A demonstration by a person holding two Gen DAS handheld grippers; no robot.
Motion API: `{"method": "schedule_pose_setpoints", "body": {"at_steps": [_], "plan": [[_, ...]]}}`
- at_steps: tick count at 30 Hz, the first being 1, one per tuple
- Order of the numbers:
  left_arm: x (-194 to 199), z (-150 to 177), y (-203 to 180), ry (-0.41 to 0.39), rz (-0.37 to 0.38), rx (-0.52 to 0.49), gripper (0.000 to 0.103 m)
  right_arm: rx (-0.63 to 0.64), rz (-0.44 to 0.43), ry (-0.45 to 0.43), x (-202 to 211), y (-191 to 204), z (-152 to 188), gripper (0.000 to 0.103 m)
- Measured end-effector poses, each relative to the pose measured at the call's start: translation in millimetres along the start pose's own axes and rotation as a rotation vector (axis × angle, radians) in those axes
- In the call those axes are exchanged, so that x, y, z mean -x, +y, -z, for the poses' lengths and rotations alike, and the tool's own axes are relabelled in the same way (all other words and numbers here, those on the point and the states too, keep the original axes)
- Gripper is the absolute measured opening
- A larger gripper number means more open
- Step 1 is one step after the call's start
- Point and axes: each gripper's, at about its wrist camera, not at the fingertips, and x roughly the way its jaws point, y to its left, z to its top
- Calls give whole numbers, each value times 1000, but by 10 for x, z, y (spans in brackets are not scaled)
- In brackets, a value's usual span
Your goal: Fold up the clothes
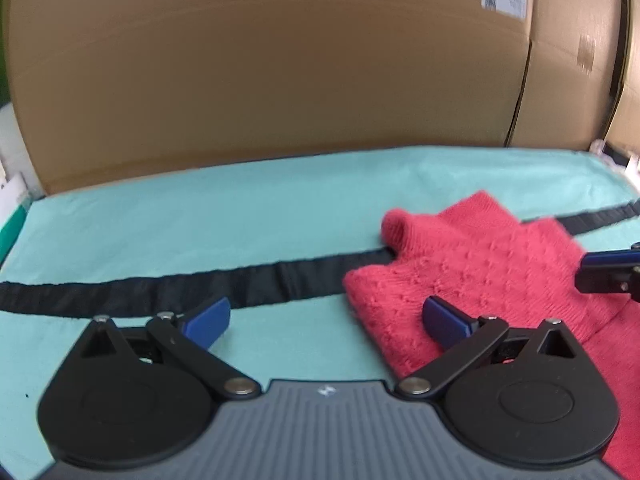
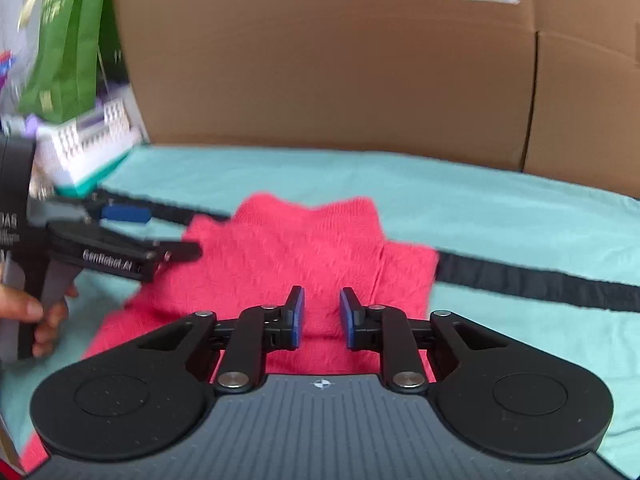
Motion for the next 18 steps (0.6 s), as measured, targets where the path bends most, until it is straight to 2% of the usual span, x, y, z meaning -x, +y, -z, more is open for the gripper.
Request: {"method": "schedule_pose_setpoints", "body": {"at_steps": [2,5,8,12,16,17,18], "plan": [[-28,-120,43,-3,58,51,102,-61,-22,-25,-48,-118,-116,23],[-321,-356,129,69,183,127,102,-142,-25,-22,-278,-319,-299,30],[-559,-474,91,123,187,105,102,-166,-44,28,-558,-516,-377,31],[-740,-546,15,172,258,104,102,-173,-136,64,-751,-597,-383,33],[-835,-526,-25,179,253,115,102,-116,-110,63,-819,-514,-413,35],[-840,-525,-22,175,258,123,102,-105,-107,65,-829,-494,-408,33],[-844,-525,-19,172,264,132,102,-90,-101,70,-838,-470,-403,24]]}}
